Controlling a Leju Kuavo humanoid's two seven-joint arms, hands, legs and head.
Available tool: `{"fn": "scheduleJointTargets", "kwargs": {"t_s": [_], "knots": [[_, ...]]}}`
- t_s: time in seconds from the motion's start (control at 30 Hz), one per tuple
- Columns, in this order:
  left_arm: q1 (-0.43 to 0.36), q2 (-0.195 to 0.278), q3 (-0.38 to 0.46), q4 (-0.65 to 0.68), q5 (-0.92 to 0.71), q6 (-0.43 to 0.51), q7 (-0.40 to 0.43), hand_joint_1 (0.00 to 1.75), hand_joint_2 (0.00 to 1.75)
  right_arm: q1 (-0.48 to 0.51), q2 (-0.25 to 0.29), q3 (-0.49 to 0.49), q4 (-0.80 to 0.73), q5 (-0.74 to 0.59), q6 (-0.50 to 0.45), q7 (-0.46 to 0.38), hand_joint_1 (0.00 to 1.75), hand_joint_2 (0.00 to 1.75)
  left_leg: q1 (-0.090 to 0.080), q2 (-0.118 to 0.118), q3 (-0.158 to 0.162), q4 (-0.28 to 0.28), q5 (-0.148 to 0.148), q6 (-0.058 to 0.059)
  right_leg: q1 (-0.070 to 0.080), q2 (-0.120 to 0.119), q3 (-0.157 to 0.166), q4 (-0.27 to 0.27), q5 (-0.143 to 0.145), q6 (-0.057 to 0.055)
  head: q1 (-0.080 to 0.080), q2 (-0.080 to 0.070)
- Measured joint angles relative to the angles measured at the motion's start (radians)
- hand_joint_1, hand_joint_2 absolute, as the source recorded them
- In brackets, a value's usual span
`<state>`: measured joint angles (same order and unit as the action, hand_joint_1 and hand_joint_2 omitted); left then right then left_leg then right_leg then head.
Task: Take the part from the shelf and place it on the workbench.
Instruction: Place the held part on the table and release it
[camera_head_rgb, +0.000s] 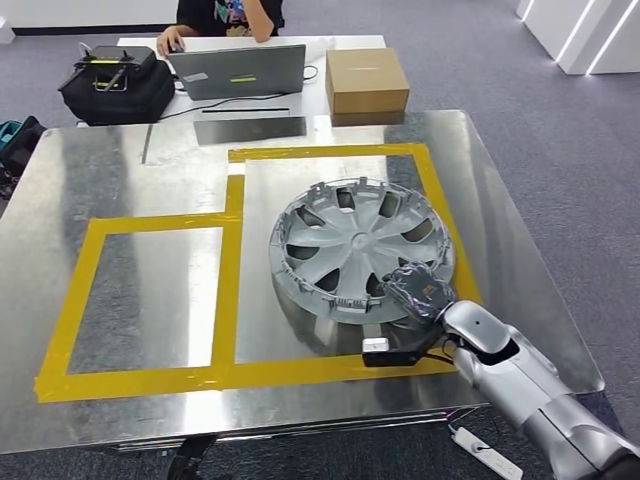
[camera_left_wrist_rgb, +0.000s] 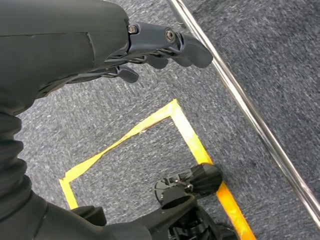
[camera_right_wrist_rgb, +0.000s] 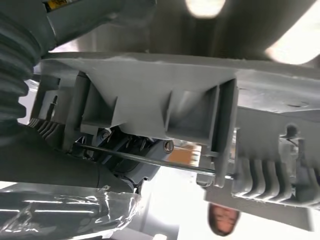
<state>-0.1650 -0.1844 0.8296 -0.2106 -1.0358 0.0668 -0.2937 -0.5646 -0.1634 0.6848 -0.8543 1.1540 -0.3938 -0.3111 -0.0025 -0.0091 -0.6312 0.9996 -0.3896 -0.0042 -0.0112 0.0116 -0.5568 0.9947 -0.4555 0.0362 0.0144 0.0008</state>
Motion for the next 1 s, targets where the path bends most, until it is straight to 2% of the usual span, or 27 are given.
{"fn": "scheduleJointTargets", "kwargs": {"t_s": [0.13, 0.37, 0.5, 0.67, 0.8, 1.0], "knots": [[-0.003, -0.002, -0.014, 0.0, -0.003, 0.0, 0.0, 0.0, 1.75, -0.021, 0.014, 0.056, 0.0, -0.01, 0.023, -0.021, 1.75, 1.75, 0.0, 0.0, 0.0, 0.0, -0.001, 0.002, -0.001, 0.0, 0.0, -0.001, -0.002, 0.011, 0.0, 0.0], [-0.004, -0.006, -0.048, 0.0, -0.021, 0.027, -0.037, 0.0, 1.75, -0.042, 0.023, 0.136, -0.002, -0.043, 0.04, 0.004, 1.75, 1.75, 0.002, 0.0, 0.004, -0.004, -0.001, 0.002, 0.001, 0.0, 0.0, 0.0, -0.002, 0.012, -0.001, 0.0], [-0.003, -0.006, -0.064, 0.0, -0.021, 0.029, -0.062, 0.0, 1.75, -0.046, 0.021, 0.154, -0.002, -0.055, 0.042, 0.04, 0.0, 1.75, 0.003, 0.0, 0.005, -0.005, 0.0, 0.001, 0.002, 0.001, 0.0, 0.0, -0.002, 0.012, -0.001, 0.0], [-0.001, -0.005, -0.072, 0.0, -0.001, 0.034, -0.069, 0.0, 1.75, -0.046, 0.017, 0.16, 0.0, -0.07, 0.038, 0.082, 0.0, 1.75, 0.003, 0.0, 0.006, -0.006, 0.0, 0.001, 0.002, 0.001, 0.0, 0.0, -0.003, 0.011, 0.0, 0.0], [0.002, -0.004, -0.071, 0.0, 0.032, 0.045, -0.071, 0.0, 0.0, -0.041, 0.013, 0.159, 0.0, -0.079, 0.023, 0.113, 0.0, 1.75, 0.003, 0.0, 0.006, -0.006, 0.0, 0.001, 0.002, 0.0, 0.0, 0.0, -0.003, 0.011, 0.0, 0.0], [0.008, -0.004, -0.068, 0.0, 0.061, 0.042, -0.071, 0.0, 0.0, -0.018, 0.01, 0.129, -0.006, -0.102, -0.009, 0.154, 0.0, 1.75, 0.003, 0.0, 0.006, -0.006, 0.0, 0.001, 0.002, 0.0, 0.001, 0.0, -0.003, 0.011, 0.0, 0.0]]}}
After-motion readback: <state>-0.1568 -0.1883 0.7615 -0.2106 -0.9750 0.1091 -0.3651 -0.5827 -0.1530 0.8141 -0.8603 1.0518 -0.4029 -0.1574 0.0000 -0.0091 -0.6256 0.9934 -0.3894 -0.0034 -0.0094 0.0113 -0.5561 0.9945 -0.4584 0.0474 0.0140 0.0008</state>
